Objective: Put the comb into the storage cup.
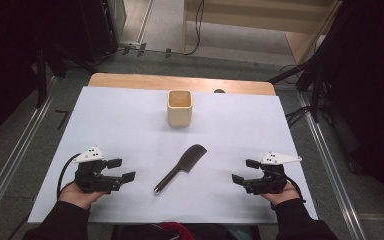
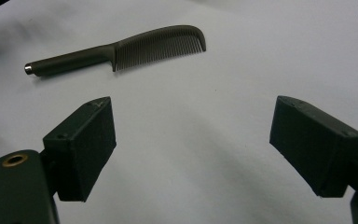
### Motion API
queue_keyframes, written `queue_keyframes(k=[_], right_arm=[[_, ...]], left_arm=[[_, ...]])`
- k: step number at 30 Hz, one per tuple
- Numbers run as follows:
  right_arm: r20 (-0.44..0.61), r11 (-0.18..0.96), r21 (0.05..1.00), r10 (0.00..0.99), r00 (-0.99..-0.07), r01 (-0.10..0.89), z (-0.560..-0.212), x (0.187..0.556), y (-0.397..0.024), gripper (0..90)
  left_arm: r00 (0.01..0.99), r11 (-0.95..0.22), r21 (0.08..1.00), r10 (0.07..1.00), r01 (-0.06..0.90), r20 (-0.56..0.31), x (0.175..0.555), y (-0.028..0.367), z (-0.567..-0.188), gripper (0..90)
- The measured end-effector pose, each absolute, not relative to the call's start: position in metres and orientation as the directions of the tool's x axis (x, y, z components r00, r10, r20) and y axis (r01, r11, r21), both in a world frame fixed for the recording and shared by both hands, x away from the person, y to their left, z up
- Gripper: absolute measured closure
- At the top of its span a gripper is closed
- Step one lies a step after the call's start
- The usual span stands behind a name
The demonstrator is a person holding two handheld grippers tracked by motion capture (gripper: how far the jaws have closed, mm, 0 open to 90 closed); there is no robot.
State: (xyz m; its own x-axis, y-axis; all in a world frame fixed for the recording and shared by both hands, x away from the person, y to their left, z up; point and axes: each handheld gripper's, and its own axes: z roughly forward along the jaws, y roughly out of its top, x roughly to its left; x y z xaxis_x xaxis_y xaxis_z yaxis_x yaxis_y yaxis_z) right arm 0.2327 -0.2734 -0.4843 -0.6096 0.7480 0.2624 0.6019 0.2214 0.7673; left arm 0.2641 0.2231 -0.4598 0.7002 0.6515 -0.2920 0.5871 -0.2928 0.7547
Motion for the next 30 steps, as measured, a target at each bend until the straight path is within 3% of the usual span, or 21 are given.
queue_keyframes(k=[30], right_arm=[[0.26,0.222,0.763,0.755,-0.602,0.608,-0.486,0.233,-0.273,12.8]], left_arm=[[0.729,-0.342,0.752,0.634,0.563,-0.258,0.269,0.204,-0.453,23.4]])
